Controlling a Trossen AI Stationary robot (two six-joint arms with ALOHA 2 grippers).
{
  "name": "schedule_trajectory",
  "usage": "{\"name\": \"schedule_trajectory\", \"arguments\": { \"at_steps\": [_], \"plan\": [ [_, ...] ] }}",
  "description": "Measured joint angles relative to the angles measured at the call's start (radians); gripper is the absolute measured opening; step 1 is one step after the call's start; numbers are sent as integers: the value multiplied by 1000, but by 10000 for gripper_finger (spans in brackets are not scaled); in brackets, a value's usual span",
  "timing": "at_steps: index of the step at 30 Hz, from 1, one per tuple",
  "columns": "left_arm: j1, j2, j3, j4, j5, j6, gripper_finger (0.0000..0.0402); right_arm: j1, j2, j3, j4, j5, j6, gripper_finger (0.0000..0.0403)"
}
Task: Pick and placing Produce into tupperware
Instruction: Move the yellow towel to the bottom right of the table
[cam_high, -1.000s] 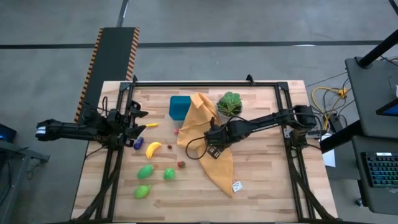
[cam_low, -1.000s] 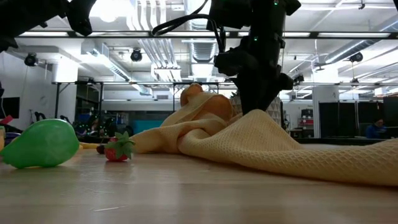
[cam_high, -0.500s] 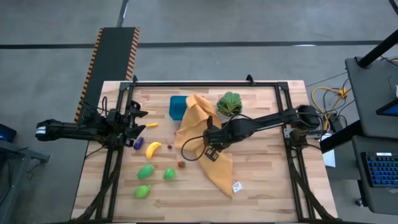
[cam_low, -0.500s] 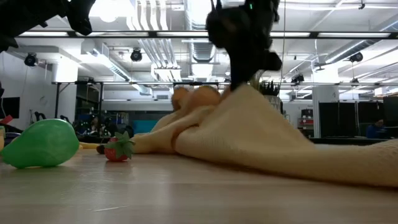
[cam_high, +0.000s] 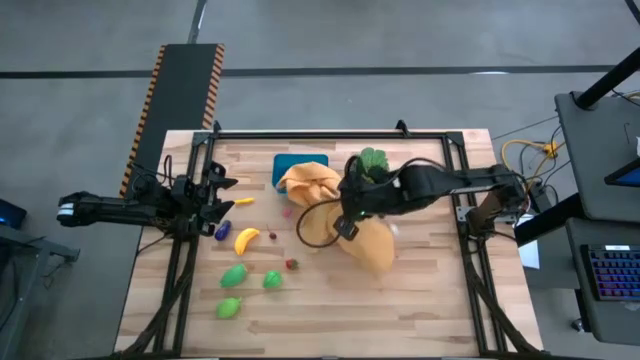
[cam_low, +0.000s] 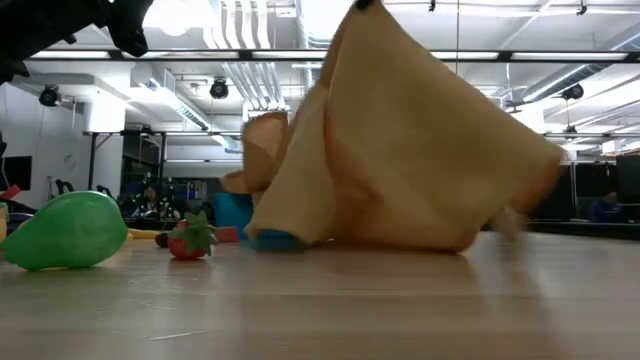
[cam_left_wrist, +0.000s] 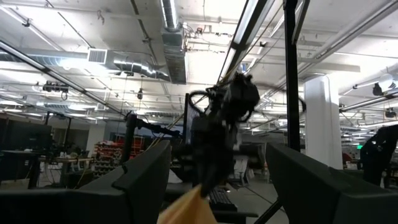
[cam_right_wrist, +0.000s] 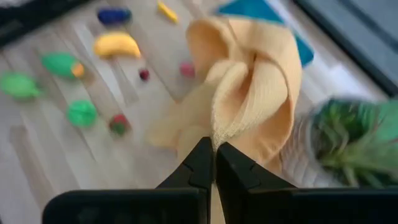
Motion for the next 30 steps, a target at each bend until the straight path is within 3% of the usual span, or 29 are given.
{"name": "schedule_trajectory", "arguments": {
  "at_steps": [8,21,30],
  "plan": [
    [0,1,0,-2,0,0,250,-2,3,180,-46,61,-75,8],
    [0,5,0,0,0,1,250,-2,-2,356,-90,142,-140,8],
    [0,7,0,1,-5,1,250,-2,-35,367,47,137,-258,8]
  ]
}}
